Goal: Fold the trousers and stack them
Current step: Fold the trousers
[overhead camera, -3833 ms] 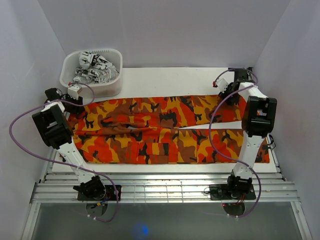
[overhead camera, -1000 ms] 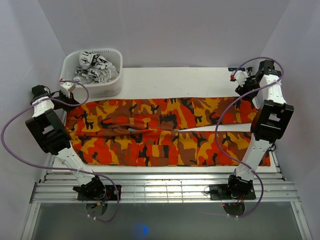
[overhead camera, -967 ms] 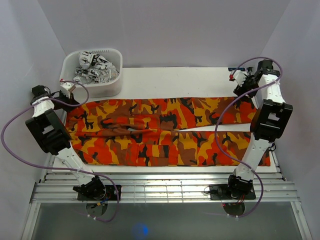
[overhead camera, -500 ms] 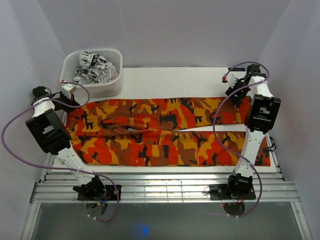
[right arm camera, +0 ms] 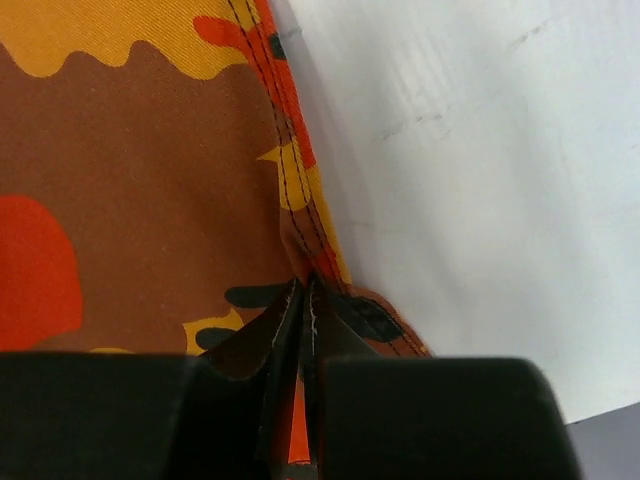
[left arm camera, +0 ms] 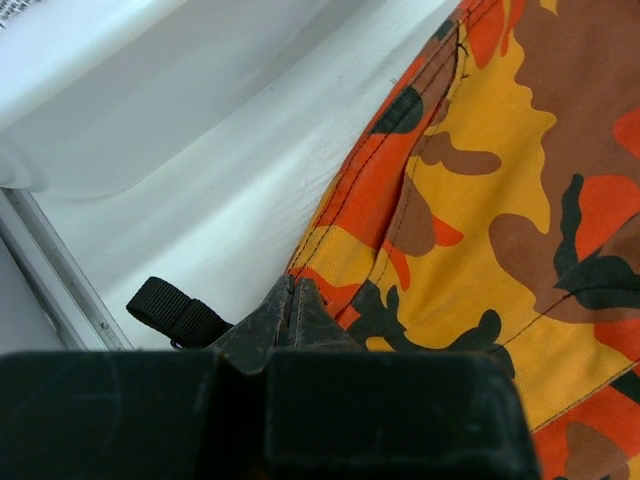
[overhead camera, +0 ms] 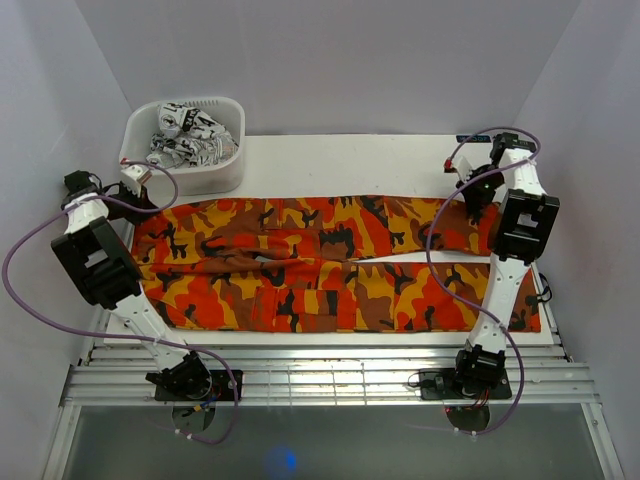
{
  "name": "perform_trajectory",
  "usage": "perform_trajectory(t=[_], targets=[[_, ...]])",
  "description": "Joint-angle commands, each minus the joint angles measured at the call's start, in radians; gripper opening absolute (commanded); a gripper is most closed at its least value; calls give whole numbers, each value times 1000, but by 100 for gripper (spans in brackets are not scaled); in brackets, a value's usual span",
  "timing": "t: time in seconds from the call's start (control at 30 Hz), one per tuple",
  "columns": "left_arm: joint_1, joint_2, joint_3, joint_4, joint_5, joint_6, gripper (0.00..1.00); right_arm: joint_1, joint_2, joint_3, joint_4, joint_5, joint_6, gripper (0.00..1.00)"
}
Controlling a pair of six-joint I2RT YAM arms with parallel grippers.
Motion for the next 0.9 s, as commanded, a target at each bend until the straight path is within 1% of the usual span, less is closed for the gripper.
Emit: perform_trajectory(t=[0.0,0.1,0.2,0.23,0.3,0.37,0.4,0.47,0.5,0.57,0.6,0.67,0.7,0.73,0.77,0.8,0.83,0.87], targets=[[4,-75,-19,73,25,-24,0,-42,-89,-6,-101,-52,22,8],[10,-120,-51,157,23,-76,0,-68,-214,-14,-46,-81,43,8],[16,-158,-66,214,36,-116,0,-92,-286,-63,18,-95,56,8],[18,-167,-69,225,45,-125,0,-97,-332,-74,31,-98,57,8],[25,-201,-83,260,56,-148,0,-114,-372,-104,38,-109,59,8],[36,-229,-91,271,88,-157,0,-127,-443,-135,37,-120,48,8],[51,-261,-97,273,103,-157,0,-132,-470,-190,38,-121,39,8],[71,-293,-106,274,138,-165,0,-152,-564,-248,38,-127,12,8],[97,-331,-117,258,155,-162,0,-161,-595,-308,35,-133,-1,8],[148,-373,-131,218,207,-136,0,-192,-705,-376,35,-144,-44,8],[165,-396,-157,158,229,-79,0,-206,-740,-408,34,-153,-57,8],[209,-472,-195,83,285,7,0,-250,-861,-527,16,-170,-102,8],[257,-499,-220,2,304,57,0,-270,-904,-578,15,-175,-155,8],[288,-549,-274,-37,319,166,0,-313,-998,-692,15,-182,-188,8],[336,-569,-304,-89,330,236,0,-333,-1047,-756,12,-181,-227,8],[360,-583,-333,-230,327,330,0,-357,-1139,-823,14,-178,-316,8],[386,-598,-393,-296,318,533,0,-406,-1182,-964,15,-166,-367,8],[407,-599,-425,-351,307,615,0,-429,-1222,-1038,20,-155,-416,8]])
